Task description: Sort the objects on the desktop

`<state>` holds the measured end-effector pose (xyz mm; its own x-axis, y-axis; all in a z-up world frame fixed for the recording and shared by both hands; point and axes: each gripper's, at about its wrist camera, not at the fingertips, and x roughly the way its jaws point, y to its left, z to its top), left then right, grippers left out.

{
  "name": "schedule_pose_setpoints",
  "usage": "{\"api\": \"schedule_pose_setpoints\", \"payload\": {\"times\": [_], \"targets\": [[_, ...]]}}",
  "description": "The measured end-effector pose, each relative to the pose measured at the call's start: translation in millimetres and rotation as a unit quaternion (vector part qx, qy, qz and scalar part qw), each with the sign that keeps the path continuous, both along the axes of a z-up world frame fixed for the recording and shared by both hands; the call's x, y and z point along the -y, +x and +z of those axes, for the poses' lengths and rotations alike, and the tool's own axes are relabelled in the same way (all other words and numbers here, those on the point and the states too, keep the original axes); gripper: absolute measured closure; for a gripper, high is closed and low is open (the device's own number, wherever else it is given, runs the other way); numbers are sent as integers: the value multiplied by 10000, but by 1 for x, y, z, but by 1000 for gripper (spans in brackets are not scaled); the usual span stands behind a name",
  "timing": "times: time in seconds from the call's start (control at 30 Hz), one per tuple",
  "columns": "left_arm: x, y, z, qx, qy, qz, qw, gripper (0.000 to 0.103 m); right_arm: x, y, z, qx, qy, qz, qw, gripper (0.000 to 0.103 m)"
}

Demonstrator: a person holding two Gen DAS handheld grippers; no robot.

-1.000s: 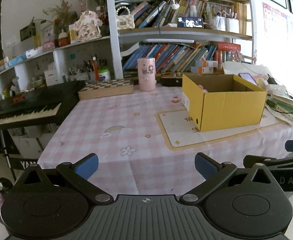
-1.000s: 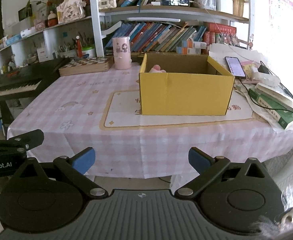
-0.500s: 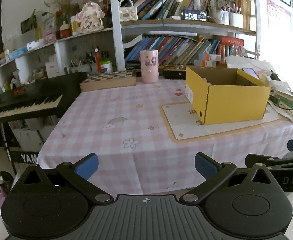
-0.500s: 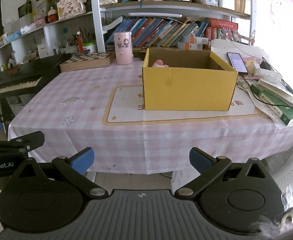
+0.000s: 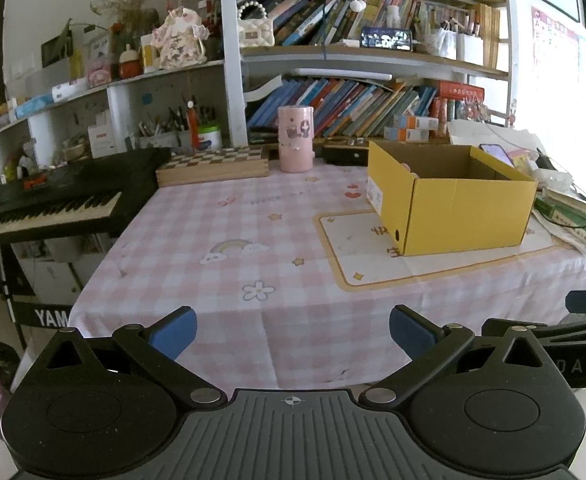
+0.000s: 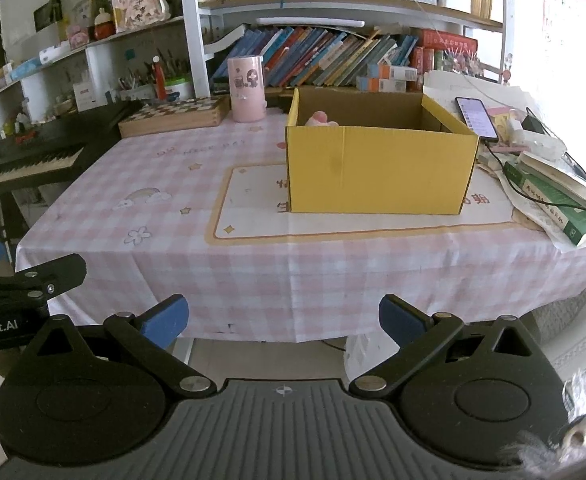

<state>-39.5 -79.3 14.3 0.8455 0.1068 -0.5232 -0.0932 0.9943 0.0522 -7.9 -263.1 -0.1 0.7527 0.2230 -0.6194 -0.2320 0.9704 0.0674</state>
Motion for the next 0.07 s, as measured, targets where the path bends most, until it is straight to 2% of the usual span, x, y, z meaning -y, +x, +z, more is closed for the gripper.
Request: {"api": "schedule_pose_setpoints", "payload": {"times": [0.07], "targets": [[0, 0, 0, -9, 15, 12, 10000, 0, 0, 0, 0, -16, 2, 6, 10000, 0]]}}
